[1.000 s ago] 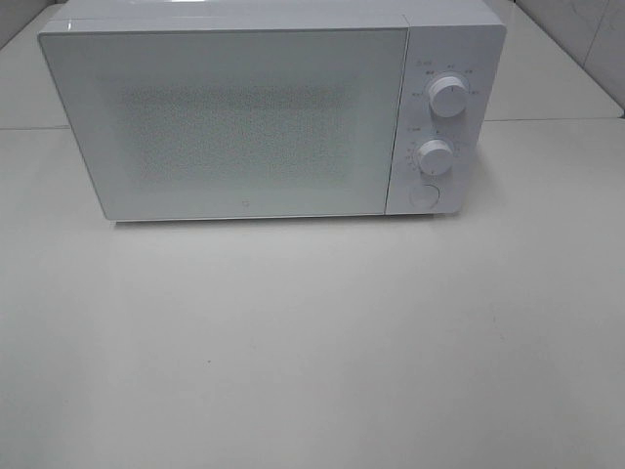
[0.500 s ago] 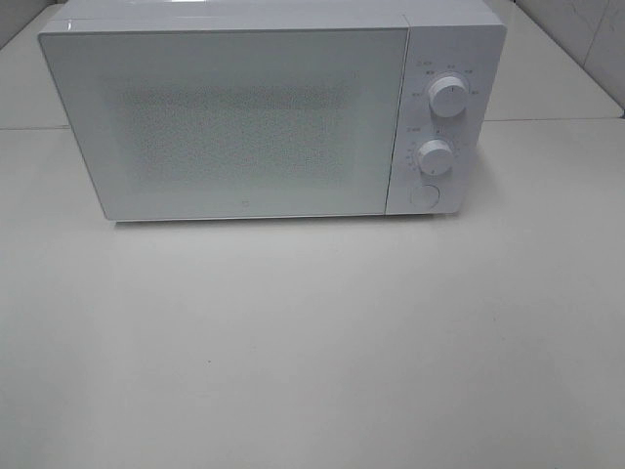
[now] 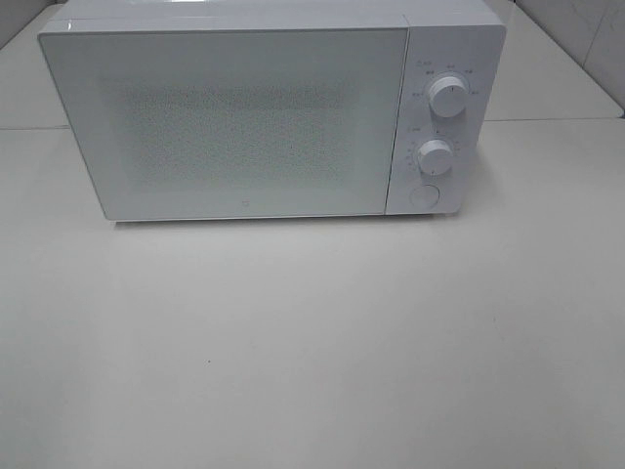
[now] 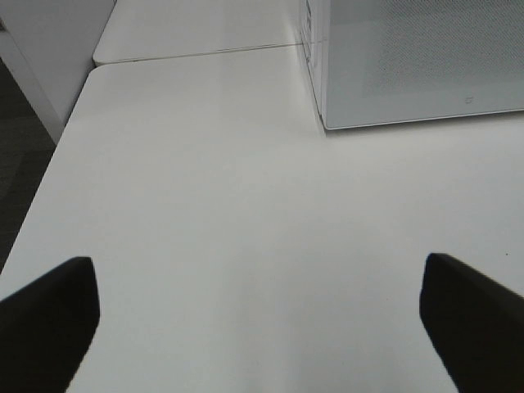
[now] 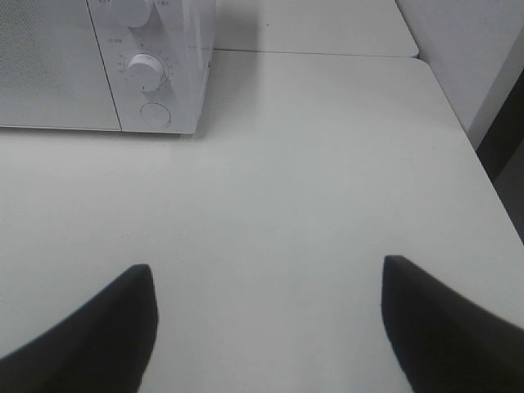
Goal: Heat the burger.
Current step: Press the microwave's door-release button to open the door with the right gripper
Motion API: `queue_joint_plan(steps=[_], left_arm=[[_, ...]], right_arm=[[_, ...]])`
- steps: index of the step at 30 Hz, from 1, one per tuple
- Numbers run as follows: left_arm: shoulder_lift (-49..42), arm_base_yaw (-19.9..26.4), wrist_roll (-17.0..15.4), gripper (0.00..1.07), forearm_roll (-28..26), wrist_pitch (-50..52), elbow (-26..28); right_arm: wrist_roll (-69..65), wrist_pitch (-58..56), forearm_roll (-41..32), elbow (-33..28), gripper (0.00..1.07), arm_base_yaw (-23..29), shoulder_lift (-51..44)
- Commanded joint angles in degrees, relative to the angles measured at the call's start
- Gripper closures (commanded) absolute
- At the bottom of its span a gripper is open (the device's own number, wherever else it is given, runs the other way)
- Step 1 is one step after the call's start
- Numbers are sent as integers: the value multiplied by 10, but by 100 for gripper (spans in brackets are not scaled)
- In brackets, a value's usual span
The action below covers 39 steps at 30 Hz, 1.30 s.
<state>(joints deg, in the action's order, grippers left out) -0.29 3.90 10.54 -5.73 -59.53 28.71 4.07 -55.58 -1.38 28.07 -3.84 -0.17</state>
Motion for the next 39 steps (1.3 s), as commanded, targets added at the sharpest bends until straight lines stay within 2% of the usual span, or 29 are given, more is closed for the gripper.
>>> queue_joint_plan(steps=[1,13,18,22,24,27,28,29,30,31,32,33,34,35,36,39], left_arm=[[-12,0,-1,6,-3,2,-2],[-12,0,-1,6,-3,2,-2],[-12,0,-1,6,-3,2,-2],[-12,0,-1,6,-3,2,-2],[-12,0,-1,6,-3,2,-2],[-12,0,-1,6,-3,2,-2],[-12,0,-1,6,-3,2,-2],[-12,0,-1,6,-3,2,-2],[-12,0,-1,6,-3,2,-2],[-12,0,-1,6,-3,2,-2],[-12,0,-1,6,-3,2,-2],[-12,0,-1,6,-3,2,-2],[-12,0,-1,6,-3,2,-2],[-12,0,-1,6,-3,2,-2],[-12,0,-1,6,-3,2,-2],[-12,0,-1,6,-3,2,-2]], right_arm=[[5,5,-2,0,31,-4,-16],[3,30,-1,13,32,-4,-10],[18,166,8,19,33,-4,54],[36,229,20,18,33,-4,99],[42,347,32,-10,40,-4,159],[42,386,32,-21,44,-4,173],[42,466,32,-45,55,-4,198],[42,535,32,-64,71,-4,222],[42,535,32,-64,71,-4,222],[42,568,32,-72,80,-4,235],[41,623,32,-83,96,-4,260],[41,623,32,-83,96,-4,260],[41,651,32,-87,103,-4,273],[41,651,32,-87,103,-4,273],[41,702,32,-95,107,-4,299],[41,747,32,-99,107,-4,344]])
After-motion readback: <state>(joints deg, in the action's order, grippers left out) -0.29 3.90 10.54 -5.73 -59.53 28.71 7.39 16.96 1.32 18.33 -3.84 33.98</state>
